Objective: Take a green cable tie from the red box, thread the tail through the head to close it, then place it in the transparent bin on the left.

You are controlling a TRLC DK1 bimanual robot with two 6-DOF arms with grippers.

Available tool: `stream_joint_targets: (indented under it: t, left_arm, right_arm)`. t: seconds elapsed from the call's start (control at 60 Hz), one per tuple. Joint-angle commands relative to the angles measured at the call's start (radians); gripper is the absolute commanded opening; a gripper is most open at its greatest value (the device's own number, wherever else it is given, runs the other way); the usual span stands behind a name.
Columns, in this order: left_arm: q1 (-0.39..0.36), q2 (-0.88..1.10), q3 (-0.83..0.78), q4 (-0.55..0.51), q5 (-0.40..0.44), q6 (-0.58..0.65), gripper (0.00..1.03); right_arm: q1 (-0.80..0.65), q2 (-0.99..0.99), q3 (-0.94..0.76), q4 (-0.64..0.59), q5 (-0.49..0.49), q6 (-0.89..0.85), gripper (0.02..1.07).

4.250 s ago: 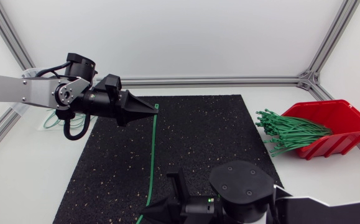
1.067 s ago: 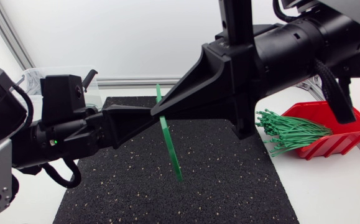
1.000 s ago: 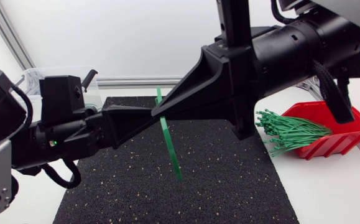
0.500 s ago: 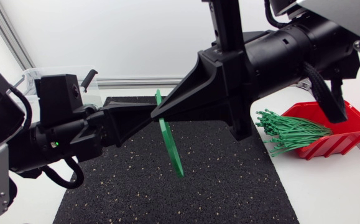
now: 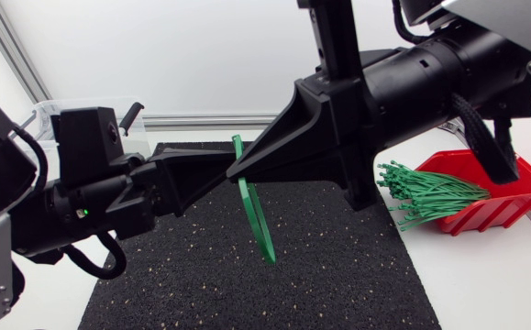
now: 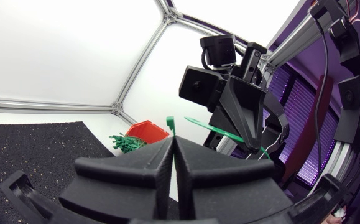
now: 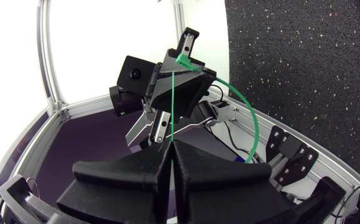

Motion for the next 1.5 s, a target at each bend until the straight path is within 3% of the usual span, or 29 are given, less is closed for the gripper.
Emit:
stream_joint_targets:
  t: [0.0, 0.883, 1.483]
  left_arm:
    - [-0.008, -0.015, 0.041, 0.003, -0.008, 0.016, 0.04]
    - [-0.054, -0.042, 0.029, -0.031, -0.02, 0.013, 0.04]
    - [-0.037, -0.013, 0.016, -0.023, -0.026, 0.039, 0.04]
  right_arm:
    - [-0.003, -0.015, -0.016, -0.008, 0.003, 0.03, 0.08]
    - [-0.008, -0.041, -0.042, 0.021, 0.012, 0.034, 0.08]
    - [-0.008, -0.062, -0.056, 0.036, 0.018, 0.044, 0.08]
